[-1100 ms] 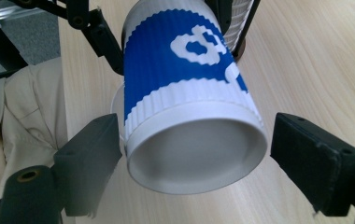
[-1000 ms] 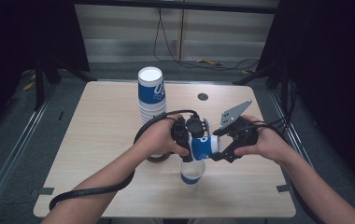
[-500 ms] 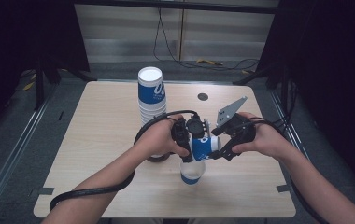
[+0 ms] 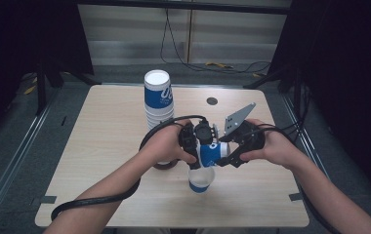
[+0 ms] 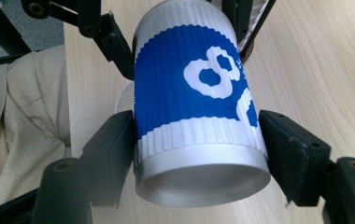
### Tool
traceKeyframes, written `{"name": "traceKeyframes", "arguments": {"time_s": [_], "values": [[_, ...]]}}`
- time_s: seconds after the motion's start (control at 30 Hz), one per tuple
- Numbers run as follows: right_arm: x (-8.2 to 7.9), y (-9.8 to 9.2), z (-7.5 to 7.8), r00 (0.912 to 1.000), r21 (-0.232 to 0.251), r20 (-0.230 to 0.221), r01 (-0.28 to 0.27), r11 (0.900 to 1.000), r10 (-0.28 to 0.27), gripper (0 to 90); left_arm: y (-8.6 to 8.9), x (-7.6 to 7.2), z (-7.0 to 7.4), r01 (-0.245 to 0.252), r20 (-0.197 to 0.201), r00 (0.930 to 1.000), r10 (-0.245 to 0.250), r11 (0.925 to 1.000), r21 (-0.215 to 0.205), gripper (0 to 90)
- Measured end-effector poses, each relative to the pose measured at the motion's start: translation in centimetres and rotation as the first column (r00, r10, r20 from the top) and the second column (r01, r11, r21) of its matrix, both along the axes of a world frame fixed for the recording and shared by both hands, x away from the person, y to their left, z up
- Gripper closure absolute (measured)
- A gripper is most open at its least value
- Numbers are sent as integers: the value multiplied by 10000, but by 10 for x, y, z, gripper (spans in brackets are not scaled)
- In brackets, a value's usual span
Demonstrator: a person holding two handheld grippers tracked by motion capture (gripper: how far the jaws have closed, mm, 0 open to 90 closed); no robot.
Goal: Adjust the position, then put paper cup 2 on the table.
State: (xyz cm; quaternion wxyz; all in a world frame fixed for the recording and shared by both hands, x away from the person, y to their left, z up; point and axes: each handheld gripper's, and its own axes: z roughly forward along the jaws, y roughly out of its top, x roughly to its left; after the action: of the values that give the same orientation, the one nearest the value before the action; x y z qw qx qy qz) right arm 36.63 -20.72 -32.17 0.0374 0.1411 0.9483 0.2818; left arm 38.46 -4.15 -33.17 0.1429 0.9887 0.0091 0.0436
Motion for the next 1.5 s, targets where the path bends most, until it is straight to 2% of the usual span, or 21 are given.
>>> {"name": "traceKeyframes", "arguments": {"time_s": [0.17,0.27,0.3,0.33,0.37,0.4,0.43,0.47,0.53,0.63,0.7,0.73,0.77,0.8,0.83,1.0,1.1,1.17,1.27,1.43,1.5], "values": [[-1,-4,-3,9999,131,-111,124,9998,-123,287,2,0,1,97,9,10000,-97,9998,-151,218],[-1,-8,-5,9997,255,9,251,9994,-251,286,5,2,1,244,171,9996,-235,9982,-547,202],[-1,-9,-5,9995,336,-32,307,9990,-306,284,5,2,1,244,171,9996,-235,9982,-547,206],[-1,-12,-5,9987,476,51,505,9976,-508,285,10,4,2,204,-225,9995,-230,9938,-1097,315],[-1,-14,-6,9984,500,124,536,9973,-543,285,13,6,2,234,-196,9995,-266,9884,-1503,320],[-1,-16,-6,9982,642,45,586,9962,-590,285,15,7,2,70,-251,9996,-118,9836,-1805,234],[-1,-16,-6,9982,642,45,586,9962,-590,285,15,7,2,70,-251,9996,-118,9836,-1805,157],[-1,-22,-7,9982,931,66,588,9939,-597,285,20,9,2,-93,-178,9998,57,9782,-2075,172],[-2,-24,-8,9982,973,29,600,9934,-605,285,23,11,1,-181,-472,9989,74,9728,-2311,174],[-2,-29,-10,9975,1241,48,698,9898,-710,284,26,11,1,-309,-562,9983,168,9650,-2606,174],[-3,-33,-12,9960,1501,-1,885,9847,-895,283,29,11,2,-404,-792,9967,170,9516,-3048,172],[-3,-36,-13,9946,1680,21,1015,9805,-1033,283,30,12,2,-489,-763,9967,260,9473,-3165,179],[-2,-38,-14,9944,1863,-7,1044,9769,-1061,283,31,12,2,-628,-731,9965,404,9394,-3372,176],[-3,-40,-14,9940,2108,-166,1089,9714,-1078,283,32,12,2,-698,-755,9961,464,9356,-3462,167],[-3,-41,-15,9937,2166,-134,1112,9699,-1109,283,32,13,1,-786,-864,9949,514,9337,-3493,161],[-5,-42,-13,9940,2315,-54,1076,9669,-1093,282,35,15,1,-826,-875,9947,538,9255,-3695,162],[-5,-43,-12,9935,2359,37,1096,9656,-1137,281,35,14,-1,-930,-1079,9926,556,9198,-3812,163],[-5,-44,-12,9939,2523,15,1061,9618,-1101,281,35,14,-2,-916,-973,9935,586,9199,-3814,166],[-5,-45,-12,9935,2456,105,1070,9634,-1130,281,35,14,-4,-982,-1032,9927,622,9138,-3941,166],[-5,-46,-12,9932,2603,95,1092,9593,-1156,281,37,13,-6,-1065,-1037,9921,700,9072,-4070,162],[-5,-47,-12,9935,2723,106,1063,9563,-1134,281,39,14,-7,-1152,-995,9918,804,8998,-4208,162]]}}
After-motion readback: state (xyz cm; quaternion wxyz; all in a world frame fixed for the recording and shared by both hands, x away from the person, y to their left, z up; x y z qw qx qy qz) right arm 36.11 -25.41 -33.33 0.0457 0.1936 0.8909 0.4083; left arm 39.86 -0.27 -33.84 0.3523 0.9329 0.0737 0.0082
